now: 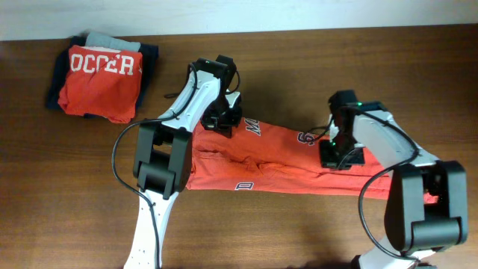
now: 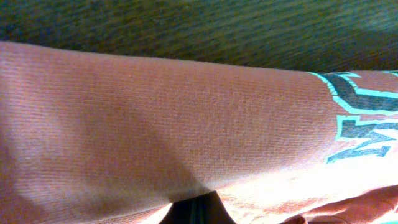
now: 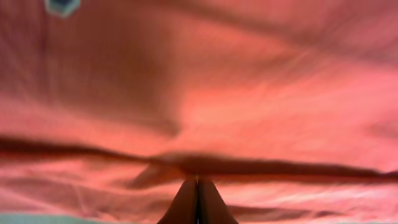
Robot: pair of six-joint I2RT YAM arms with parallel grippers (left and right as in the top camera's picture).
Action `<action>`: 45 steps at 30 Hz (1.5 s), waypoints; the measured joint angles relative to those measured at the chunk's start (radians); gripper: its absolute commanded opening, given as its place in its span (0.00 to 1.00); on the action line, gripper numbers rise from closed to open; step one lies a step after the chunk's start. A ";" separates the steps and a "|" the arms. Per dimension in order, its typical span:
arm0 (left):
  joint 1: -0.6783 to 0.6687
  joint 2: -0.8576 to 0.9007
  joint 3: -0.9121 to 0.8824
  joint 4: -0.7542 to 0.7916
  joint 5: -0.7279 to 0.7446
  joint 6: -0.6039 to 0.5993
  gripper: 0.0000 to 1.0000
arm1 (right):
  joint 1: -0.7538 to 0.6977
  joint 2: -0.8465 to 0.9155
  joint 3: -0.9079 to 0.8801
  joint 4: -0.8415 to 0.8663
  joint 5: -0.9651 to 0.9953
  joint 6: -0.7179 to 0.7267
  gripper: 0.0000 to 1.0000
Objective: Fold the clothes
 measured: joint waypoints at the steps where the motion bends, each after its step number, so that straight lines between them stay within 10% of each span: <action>1: 0.000 0.000 0.000 0.000 0.000 0.000 0.02 | -0.008 0.000 0.000 0.013 -0.006 0.000 0.04; 45: 0.000 0.000 0.001 0.000 -0.005 0.000 0.02 | -0.325 -0.007 -0.013 -0.009 0.055 0.058 0.04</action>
